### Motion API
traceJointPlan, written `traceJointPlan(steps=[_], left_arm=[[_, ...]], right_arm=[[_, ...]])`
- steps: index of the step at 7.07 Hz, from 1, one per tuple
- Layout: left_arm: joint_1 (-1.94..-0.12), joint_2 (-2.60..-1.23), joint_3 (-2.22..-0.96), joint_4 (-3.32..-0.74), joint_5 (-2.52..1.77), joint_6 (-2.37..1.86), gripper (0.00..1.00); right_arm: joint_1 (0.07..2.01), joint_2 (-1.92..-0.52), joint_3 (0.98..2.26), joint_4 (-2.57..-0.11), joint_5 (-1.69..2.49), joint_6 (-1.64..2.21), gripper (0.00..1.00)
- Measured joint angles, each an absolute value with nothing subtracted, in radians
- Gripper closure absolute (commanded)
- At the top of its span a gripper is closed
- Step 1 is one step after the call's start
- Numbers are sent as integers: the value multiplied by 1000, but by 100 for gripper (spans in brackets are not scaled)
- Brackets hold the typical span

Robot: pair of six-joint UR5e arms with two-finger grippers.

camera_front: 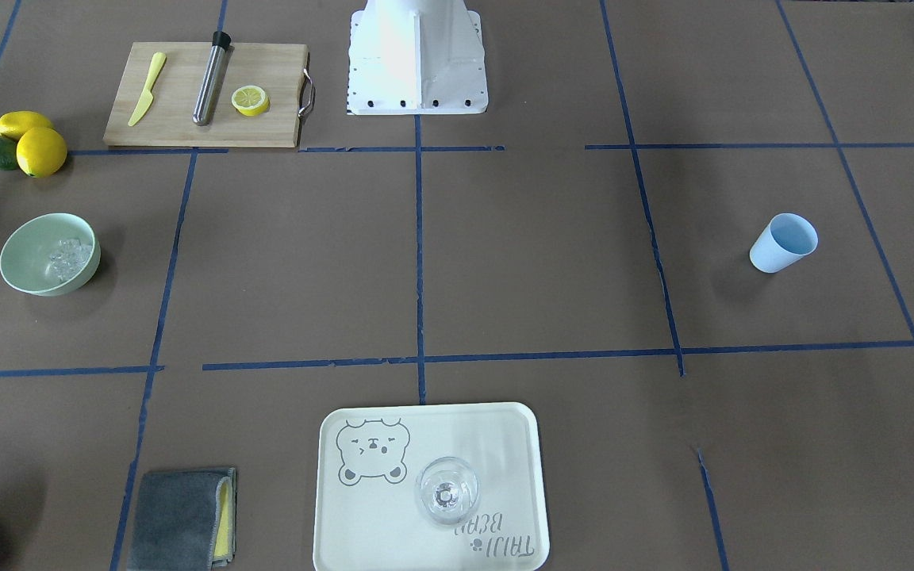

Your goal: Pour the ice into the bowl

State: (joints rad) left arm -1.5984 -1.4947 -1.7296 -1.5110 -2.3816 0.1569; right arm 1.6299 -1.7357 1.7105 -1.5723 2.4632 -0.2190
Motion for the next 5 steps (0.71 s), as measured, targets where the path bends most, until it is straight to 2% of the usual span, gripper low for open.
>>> traceJointPlan(steps=[5], left_arm=[[-1598, -1495, -1729, -1521, -2382, 158, 0]], right_arm=[[1632, -1731, 1716, -1572, 2467, -187, 0]])
